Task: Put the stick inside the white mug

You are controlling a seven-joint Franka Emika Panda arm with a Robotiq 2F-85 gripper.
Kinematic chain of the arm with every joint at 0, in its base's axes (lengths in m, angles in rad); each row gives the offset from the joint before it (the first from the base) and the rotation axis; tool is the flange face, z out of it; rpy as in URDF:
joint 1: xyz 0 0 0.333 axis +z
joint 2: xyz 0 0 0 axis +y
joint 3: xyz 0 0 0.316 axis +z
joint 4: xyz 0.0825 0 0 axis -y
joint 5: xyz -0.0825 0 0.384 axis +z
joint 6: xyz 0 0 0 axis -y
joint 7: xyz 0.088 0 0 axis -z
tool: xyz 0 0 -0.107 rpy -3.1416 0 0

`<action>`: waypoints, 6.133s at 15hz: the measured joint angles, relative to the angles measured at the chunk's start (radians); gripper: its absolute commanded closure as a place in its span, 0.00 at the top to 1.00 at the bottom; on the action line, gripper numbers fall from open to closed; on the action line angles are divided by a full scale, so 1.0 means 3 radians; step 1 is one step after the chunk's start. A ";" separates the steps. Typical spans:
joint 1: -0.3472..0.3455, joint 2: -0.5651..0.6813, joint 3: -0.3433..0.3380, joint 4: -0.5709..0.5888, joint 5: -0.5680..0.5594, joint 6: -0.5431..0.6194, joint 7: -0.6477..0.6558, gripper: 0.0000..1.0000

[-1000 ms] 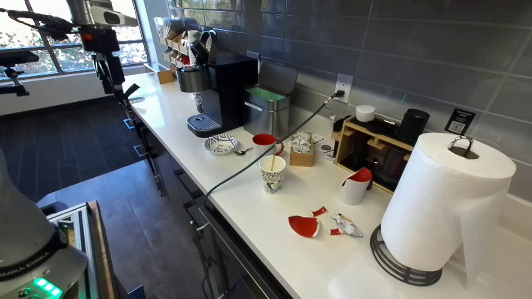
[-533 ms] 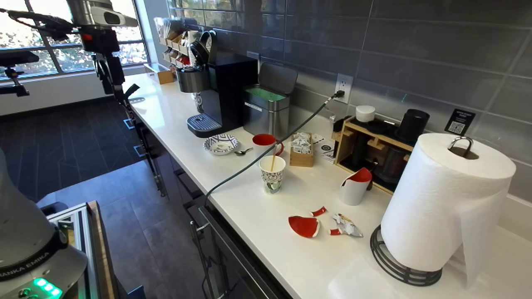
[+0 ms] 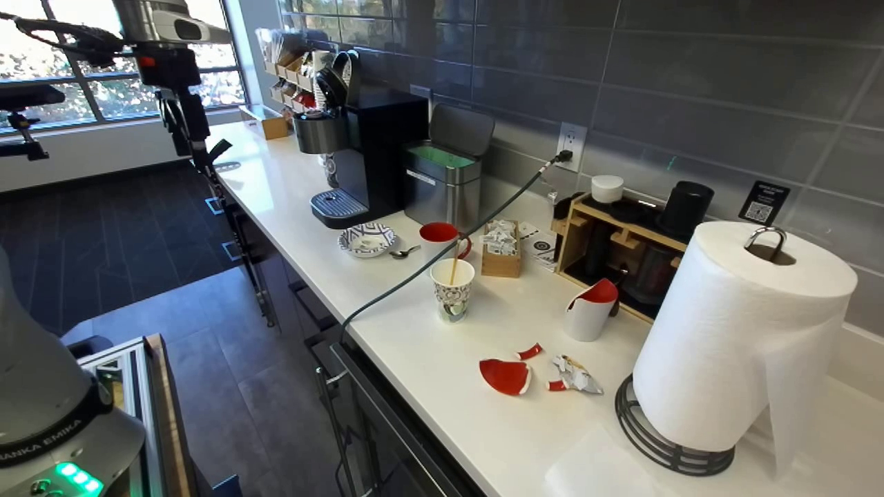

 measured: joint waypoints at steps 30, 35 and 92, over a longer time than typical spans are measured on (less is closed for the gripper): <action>-0.1211 0.0993 -0.0879 -0.0052 -0.0447 0.1146 0.0556 1.00; -0.1211 0.0993 -0.0879 -0.0052 -0.0446 0.1146 0.0556 1.00; -0.0612 0.3222 -0.1004 0.1279 -0.2489 0.3100 0.1560 0.98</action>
